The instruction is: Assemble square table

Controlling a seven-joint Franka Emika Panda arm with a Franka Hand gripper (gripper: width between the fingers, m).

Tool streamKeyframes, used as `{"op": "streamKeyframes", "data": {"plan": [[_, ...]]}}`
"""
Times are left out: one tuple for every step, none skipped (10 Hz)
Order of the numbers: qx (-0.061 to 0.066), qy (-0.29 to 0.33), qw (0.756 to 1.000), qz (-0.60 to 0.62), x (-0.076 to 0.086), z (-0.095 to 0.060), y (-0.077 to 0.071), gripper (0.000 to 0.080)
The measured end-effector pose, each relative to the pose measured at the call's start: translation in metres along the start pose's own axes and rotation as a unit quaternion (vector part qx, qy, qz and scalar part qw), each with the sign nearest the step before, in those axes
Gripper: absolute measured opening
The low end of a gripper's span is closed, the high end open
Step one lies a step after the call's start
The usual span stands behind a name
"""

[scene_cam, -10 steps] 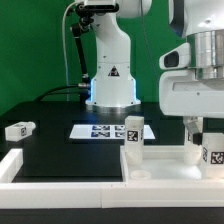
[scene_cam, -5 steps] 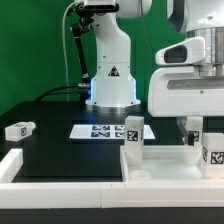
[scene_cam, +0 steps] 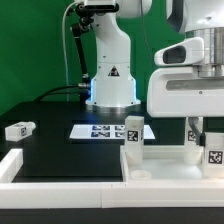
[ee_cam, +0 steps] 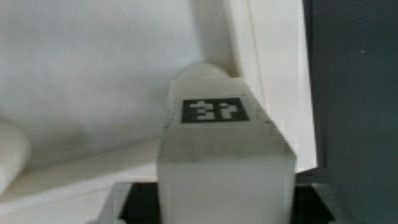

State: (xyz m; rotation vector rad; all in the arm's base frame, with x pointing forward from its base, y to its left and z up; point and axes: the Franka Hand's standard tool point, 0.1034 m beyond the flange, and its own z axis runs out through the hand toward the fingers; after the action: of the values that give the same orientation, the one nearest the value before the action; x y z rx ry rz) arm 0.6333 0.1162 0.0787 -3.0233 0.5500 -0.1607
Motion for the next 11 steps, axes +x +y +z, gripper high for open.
{"op": "streamKeyframes", "data": {"plan": [[0.000,0.000,0.999,0.042,0.0002,0.0001,0.0008,0.0289],[-0.001,0.000,0.996,0.084,0.0003,0.0003,0.0014,0.0289],[-0.009,0.004,0.988,0.151,0.0000,0.0002,0.0014,0.0289],[-0.011,0.005,0.975,0.222,-0.0001,0.0000,0.0027,0.0289],[-0.013,0.006,0.946,0.325,-0.0016,-0.0001,0.0039,0.0289],[-0.014,0.007,0.895,0.445,-0.0043,-0.0005,0.0035,0.0291],[-0.002,0.002,0.848,0.530,-0.0044,-0.0004,0.0054,0.0291],[0.011,-0.005,0.820,0.572,-0.0054,-0.0003,0.0084,0.0292],[0.010,-0.006,0.791,0.611,-0.0063,-0.0004,0.0067,0.0292],[0.010,-0.006,0.787,0.617,-0.0062,-0.0004,0.0072,0.0292],[0.010,-0.008,0.761,0.648,-0.0063,-0.0003,0.0072,0.0292]]}}
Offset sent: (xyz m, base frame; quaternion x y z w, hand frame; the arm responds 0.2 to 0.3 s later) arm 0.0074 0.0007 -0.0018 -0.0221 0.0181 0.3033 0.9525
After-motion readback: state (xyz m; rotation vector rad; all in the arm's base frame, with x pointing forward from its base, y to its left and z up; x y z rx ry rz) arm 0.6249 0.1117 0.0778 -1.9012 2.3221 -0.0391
